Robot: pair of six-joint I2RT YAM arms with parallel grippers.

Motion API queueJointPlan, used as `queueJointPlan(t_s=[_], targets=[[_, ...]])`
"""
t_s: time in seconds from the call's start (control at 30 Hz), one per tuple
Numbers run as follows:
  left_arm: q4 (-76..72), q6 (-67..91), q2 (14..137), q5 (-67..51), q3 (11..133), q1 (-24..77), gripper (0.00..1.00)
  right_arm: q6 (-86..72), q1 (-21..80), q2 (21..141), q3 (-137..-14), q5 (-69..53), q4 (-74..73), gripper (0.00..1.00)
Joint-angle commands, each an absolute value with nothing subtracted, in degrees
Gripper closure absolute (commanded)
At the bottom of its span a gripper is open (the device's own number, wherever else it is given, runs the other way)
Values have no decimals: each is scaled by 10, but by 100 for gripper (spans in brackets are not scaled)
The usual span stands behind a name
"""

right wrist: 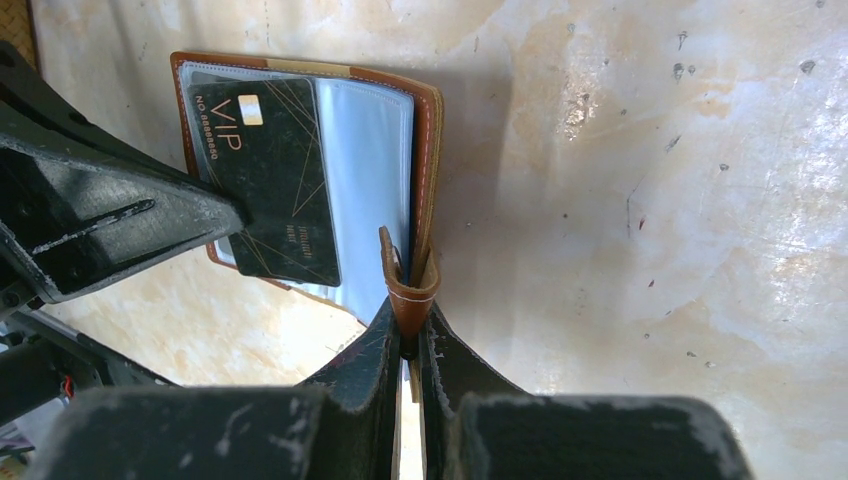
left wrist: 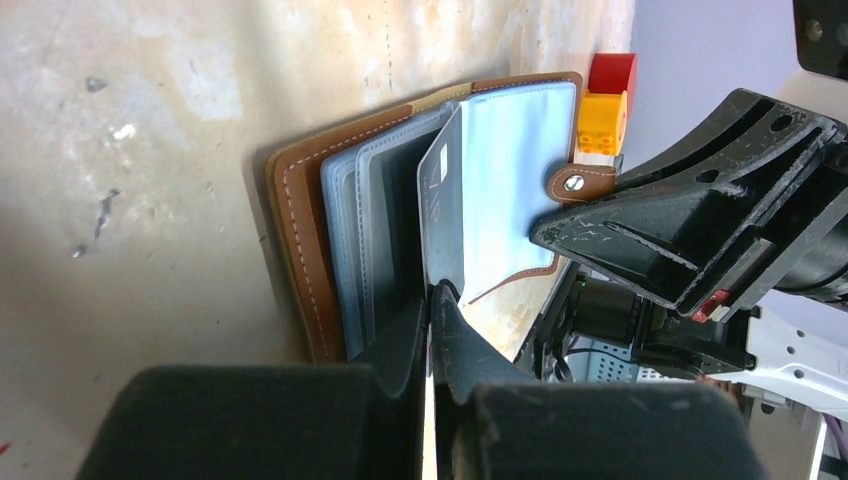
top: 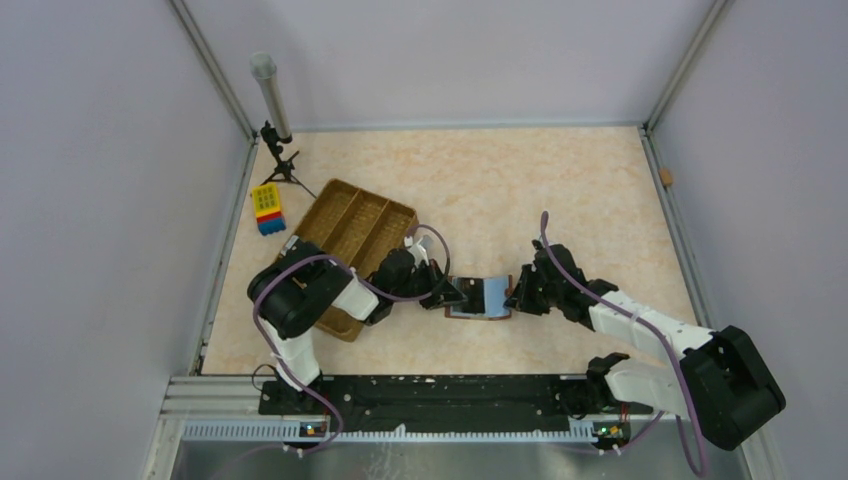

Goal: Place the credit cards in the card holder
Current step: Insert the credit card into the card holder.

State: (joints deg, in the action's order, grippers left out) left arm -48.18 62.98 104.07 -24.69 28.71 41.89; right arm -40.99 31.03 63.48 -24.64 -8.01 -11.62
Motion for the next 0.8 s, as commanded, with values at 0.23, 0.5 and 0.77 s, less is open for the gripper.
queueJointPlan(t_s=[0.23, 0.5, 0.77], targets=[[-448, 609, 1085, -273, 311, 416, 100, -401, 316, 635, -261, -72, -126, 100], [-388, 605, 1075, -273, 316, 416, 100, -401, 316, 636, -260, -70, -128, 100], [-364, 604, 1073, -277, 319, 417, 100, -400, 316, 636, -261, -67, -130, 100]])
